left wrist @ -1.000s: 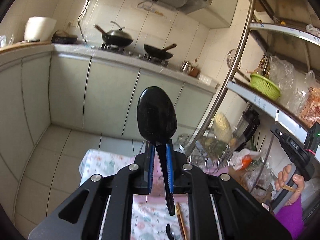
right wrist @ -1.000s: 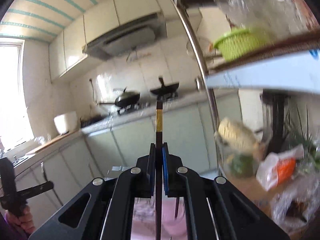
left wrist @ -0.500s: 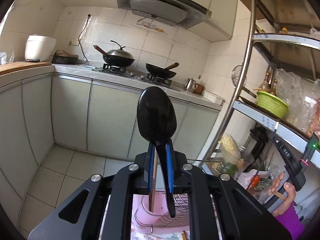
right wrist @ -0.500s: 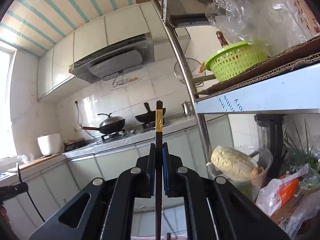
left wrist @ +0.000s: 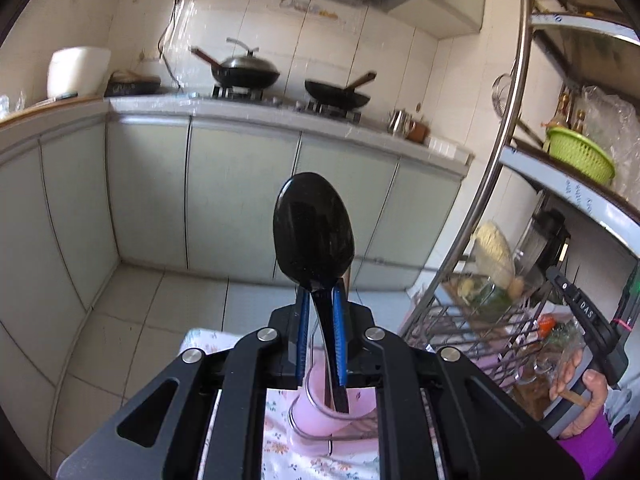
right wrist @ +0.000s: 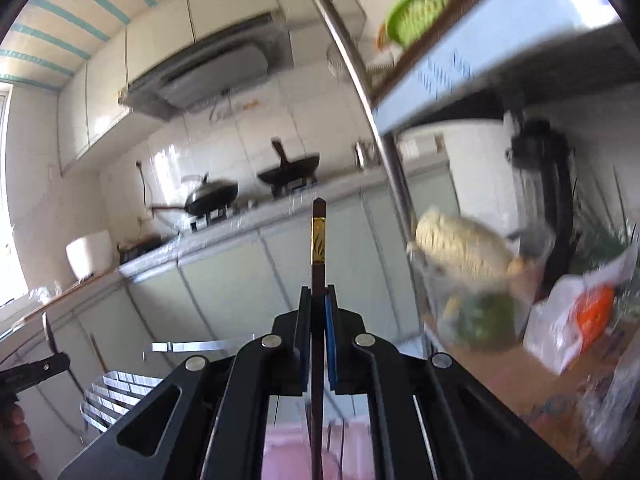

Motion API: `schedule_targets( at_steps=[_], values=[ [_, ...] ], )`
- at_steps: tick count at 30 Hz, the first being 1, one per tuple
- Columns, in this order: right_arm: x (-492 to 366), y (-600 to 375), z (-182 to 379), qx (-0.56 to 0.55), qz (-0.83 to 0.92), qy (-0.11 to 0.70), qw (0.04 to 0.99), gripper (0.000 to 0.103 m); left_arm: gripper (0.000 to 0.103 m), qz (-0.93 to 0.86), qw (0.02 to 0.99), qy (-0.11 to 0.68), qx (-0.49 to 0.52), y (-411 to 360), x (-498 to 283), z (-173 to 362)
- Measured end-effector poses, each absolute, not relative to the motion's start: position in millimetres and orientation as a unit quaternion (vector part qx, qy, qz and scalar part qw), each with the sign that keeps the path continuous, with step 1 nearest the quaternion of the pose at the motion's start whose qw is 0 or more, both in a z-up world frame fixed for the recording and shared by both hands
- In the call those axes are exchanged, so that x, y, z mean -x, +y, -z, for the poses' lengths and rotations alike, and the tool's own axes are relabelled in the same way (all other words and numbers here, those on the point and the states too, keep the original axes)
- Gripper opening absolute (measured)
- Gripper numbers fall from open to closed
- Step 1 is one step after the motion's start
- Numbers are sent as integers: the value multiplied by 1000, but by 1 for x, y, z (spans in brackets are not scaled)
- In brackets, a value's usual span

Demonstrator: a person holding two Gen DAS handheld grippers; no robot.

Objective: Organize utensils
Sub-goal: 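Lift the black spoon with the left tool while the right tool carries the chopstick over the pink cup, then open the left tool dropping the spoon into the pink cup while the right tool releases the chopstick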

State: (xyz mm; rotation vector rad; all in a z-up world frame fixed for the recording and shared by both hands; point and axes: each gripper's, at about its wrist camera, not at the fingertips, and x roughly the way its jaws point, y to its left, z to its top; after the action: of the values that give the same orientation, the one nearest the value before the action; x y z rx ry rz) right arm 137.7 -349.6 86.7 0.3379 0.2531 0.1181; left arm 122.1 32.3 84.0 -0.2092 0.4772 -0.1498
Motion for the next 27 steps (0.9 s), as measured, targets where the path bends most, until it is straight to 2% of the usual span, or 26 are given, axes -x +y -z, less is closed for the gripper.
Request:
schedule_targets(
  at_steps=[4,17,19,21,22,24,27],
  values=[
    [-142,-344,-68,-165,-69,166,970,6,11,80,954,264,116,35,-130,-67],
    [-148,-325,-60,-133,-100,206,964,7,11,86,930,323,154,40,-155,-36],
    [-148,-326,-61,-138,-108,207,963,11,17,83,929,328,151,38,-158,-35],
    [-148,-327,-61,-141,-114,211,961,22,26,79,926,335,155,39,-159,-34],
    [-148,-327,-62,-142,-116,214,960,23,29,79,925,336,159,40,-160,-34],
    [-147,-328,-62,-144,-123,218,957,34,31,83,923,336,167,42,-158,-36],
    [-145,-328,-63,-144,-128,222,956,36,33,83,924,332,170,44,-155,-39]
  ],
)
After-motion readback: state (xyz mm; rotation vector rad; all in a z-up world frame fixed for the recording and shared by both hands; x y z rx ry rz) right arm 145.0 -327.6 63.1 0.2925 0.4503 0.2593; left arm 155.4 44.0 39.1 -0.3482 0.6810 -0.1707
